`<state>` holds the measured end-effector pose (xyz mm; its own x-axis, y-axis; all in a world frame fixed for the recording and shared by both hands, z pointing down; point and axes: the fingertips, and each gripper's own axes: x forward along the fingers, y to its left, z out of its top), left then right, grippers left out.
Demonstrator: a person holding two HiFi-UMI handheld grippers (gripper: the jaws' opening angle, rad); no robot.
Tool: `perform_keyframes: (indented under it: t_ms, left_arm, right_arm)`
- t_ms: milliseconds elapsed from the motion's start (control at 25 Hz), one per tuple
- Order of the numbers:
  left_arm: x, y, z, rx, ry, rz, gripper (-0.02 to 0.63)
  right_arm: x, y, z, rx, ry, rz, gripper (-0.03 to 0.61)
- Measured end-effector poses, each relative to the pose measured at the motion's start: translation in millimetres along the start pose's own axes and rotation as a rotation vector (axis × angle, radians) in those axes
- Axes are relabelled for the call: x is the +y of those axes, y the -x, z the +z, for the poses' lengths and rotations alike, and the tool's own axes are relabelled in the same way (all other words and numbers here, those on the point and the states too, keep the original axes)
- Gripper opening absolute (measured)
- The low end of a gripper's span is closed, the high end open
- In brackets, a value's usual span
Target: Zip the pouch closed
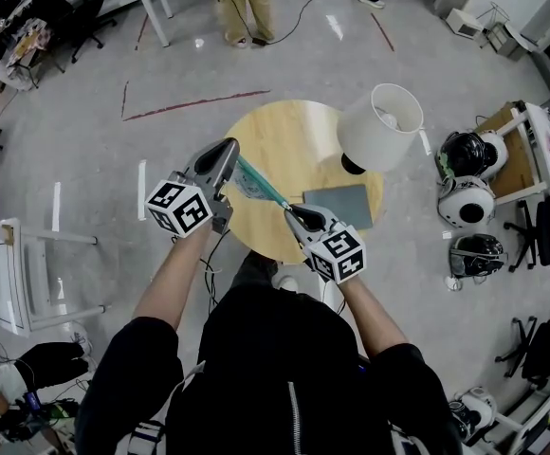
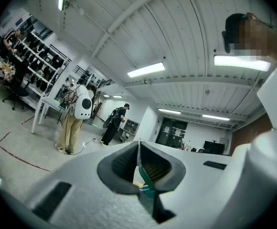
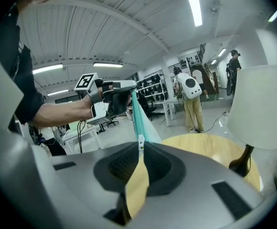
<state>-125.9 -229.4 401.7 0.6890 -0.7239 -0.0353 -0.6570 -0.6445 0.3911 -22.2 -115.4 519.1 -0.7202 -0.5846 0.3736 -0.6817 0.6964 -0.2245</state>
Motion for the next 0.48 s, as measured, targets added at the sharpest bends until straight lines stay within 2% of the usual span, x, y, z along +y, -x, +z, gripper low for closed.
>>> perform_keyframes:
  t_ms: [480]
  left_arm:
    - [-22, -8, 1, 0.0, -0.043, -0.061, 0.015]
  right_arm:
    - [-10, -2, -6, -0.005, 0.003, -0.023, 0.041]
